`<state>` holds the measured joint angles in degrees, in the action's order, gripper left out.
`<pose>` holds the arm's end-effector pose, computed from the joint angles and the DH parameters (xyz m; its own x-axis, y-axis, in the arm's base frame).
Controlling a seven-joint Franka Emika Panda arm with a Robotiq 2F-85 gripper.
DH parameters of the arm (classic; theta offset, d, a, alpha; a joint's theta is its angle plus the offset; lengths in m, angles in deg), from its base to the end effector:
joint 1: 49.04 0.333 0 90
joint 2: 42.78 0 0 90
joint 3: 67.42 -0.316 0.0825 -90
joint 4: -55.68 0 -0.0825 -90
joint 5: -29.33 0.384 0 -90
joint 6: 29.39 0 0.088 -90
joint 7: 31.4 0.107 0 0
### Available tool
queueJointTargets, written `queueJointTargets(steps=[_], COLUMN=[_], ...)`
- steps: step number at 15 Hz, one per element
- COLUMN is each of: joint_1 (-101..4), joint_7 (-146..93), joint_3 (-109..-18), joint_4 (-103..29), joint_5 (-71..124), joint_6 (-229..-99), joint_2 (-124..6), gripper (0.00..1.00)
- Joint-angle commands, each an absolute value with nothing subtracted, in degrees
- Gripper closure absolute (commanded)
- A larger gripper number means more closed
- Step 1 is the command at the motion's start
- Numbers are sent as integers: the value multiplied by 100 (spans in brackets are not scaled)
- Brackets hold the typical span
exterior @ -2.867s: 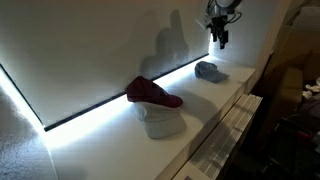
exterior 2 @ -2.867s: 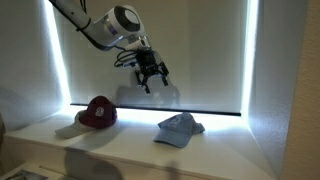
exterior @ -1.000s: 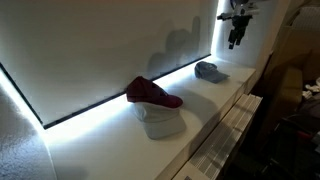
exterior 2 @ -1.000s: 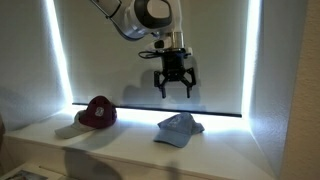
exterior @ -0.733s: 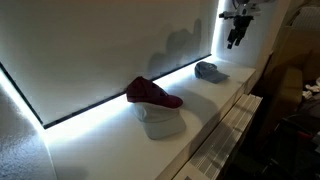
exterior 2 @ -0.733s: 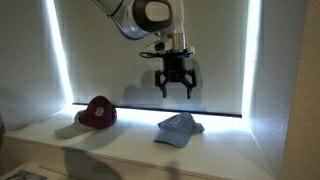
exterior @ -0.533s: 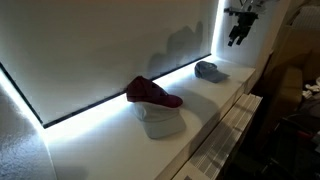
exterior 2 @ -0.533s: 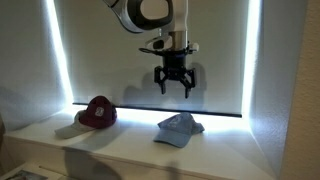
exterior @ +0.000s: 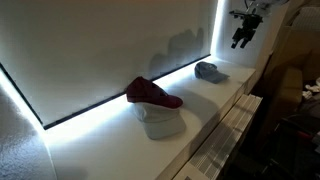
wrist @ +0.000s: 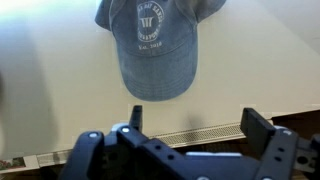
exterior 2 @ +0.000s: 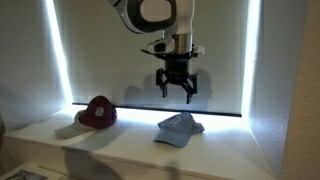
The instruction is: Put the white cap on the red cap
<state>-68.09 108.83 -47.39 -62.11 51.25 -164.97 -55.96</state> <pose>0.4669 -0.3660 0.3411 -0.9511 0.2411 -0.1932 0.2221 0.9682 0.1148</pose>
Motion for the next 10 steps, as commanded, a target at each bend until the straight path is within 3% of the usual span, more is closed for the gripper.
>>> queueJointTargets(steps=[1, 7, 10], joint_1=[-6819, -6625, -7108], joint_7=[10887, 12092, 11737], joint_3=[-4746, -4860, -4597], joint_4=[-6188, -4339, -3701], joint_5=[5119, 4514, 4216], joint_6=[-16477, -15000, -14158], joint_2=[-5604, -7271, -8028], gripper=[0, 0, 0])
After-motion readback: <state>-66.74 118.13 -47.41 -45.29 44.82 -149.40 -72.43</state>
